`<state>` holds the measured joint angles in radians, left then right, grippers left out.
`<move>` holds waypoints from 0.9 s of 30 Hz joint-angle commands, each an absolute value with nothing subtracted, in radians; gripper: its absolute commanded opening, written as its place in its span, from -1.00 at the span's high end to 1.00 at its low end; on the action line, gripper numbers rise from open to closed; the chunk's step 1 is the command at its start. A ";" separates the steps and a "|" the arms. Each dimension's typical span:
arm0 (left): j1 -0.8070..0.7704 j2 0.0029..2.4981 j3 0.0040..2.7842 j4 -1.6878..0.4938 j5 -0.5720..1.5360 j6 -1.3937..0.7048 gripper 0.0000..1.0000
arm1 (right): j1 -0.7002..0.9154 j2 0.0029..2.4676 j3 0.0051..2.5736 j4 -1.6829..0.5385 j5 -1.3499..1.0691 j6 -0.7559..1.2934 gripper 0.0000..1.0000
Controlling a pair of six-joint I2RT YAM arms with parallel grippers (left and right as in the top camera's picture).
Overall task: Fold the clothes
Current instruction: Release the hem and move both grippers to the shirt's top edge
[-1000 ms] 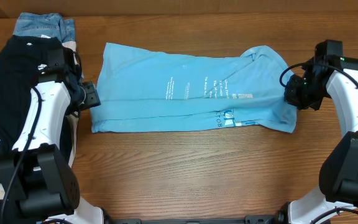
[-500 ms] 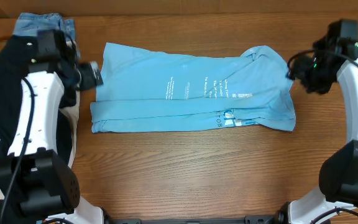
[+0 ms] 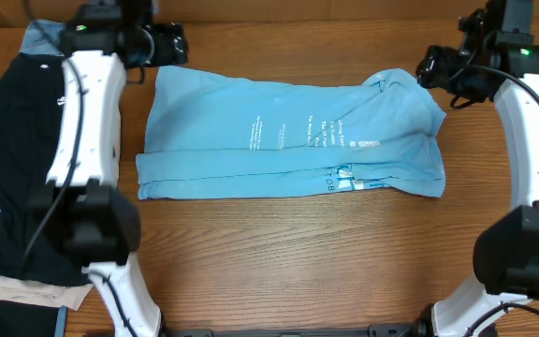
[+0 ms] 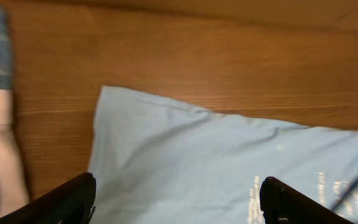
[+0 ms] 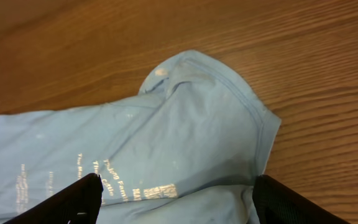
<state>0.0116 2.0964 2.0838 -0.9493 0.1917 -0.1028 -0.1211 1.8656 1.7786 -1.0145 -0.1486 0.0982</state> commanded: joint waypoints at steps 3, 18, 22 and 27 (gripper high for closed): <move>0.011 2.264 2.111 -0.901 0.189 -0.086 -0.68 | -0.104 1.881 1.799 -1.011 -0.131 0.044 -0.63; 0.015 2.450 2.111 -0.715 0.047 -0.040 -0.71 | -0.099 1.881 1.799 -1.055 -0.131 0.043 -0.61; 0.015 2.484 2.110 -0.665 0.010 -0.020 -0.74 | -0.099 1.881 1.799 -1.061 -0.131 0.043 -0.61; 0.015 2.506 2.110 -0.579 -0.011 -0.014 -0.70 | -0.099 1.881 1.799 -1.061 -0.131 0.043 -0.61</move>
<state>0.0109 2.4870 2.0880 -0.6182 0.0315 -0.0414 -0.1040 1.8881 1.7786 -1.0645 -0.1410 0.0513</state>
